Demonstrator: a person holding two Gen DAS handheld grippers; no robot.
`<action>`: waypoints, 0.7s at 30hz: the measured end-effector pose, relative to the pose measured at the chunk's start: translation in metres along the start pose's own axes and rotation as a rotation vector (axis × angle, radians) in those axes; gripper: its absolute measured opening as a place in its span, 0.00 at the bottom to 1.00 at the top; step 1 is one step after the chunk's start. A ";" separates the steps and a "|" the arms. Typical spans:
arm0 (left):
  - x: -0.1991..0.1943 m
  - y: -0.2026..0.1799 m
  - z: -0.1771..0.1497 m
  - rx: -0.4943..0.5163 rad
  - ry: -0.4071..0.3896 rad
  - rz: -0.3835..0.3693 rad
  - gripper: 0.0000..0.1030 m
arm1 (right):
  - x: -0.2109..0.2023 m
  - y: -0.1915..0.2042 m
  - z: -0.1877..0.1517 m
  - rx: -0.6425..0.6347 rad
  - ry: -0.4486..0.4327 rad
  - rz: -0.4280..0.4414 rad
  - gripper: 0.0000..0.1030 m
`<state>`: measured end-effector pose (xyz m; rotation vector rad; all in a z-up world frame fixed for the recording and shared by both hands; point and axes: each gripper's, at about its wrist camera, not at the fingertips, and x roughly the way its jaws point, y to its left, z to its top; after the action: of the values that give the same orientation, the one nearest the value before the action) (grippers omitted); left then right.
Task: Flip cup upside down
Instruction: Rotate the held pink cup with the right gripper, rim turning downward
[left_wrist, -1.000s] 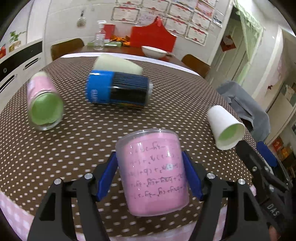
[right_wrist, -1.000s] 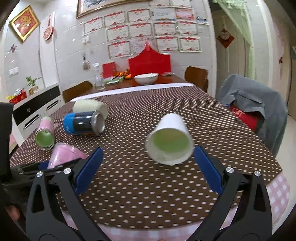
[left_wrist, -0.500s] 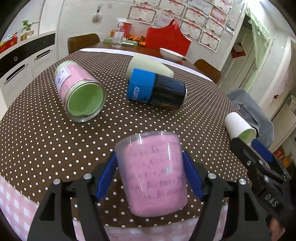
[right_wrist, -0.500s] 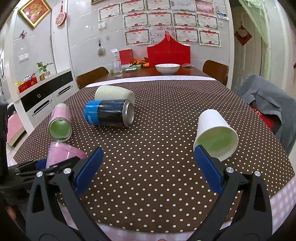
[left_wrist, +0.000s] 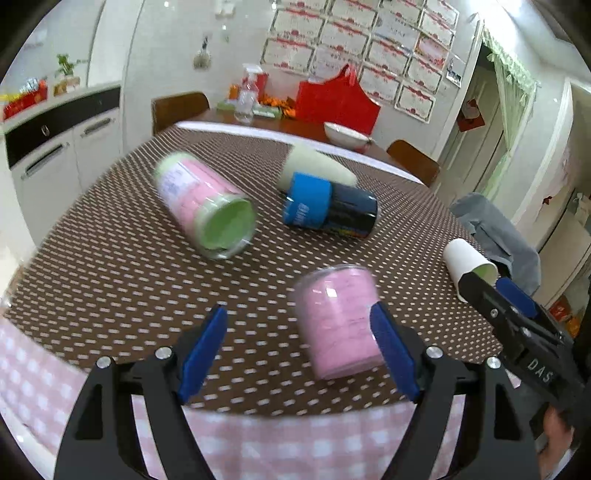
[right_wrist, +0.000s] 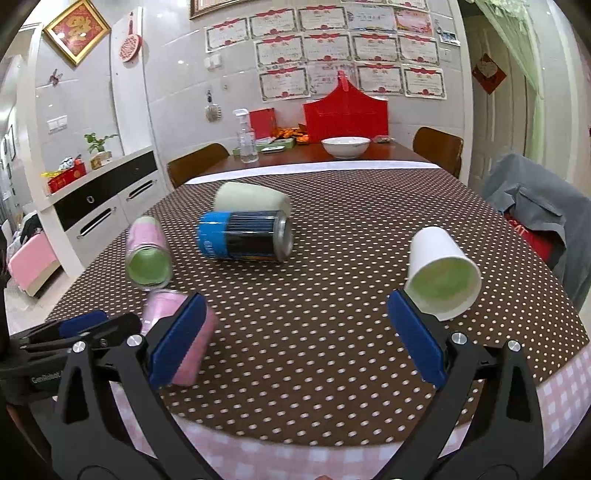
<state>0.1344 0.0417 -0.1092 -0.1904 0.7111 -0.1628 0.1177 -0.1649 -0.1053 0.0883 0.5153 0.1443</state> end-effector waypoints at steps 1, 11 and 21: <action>-0.005 0.004 -0.001 0.003 -0.017 0.022 0.76 | 0.001 0.005 -0.002 -0.008 0.011 0.011 0.94; -0.023 0.045 -0.007 -0.002 -0.057 0.163 0.76 | 0.026 0.053 -0.021 -0.030 0.148 0.109 0.94; -0.018 0.064 -0.017 -0.007 -0.041 0.189 0.76 | 0.049 0.072 -0.028 -0.029 0.222 0.119 0.94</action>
<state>0.1156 0.1060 -0.1249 -0.1317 0.6846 0.0244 0.1370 -0.0847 -0.1447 0.0750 0.7297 0.2795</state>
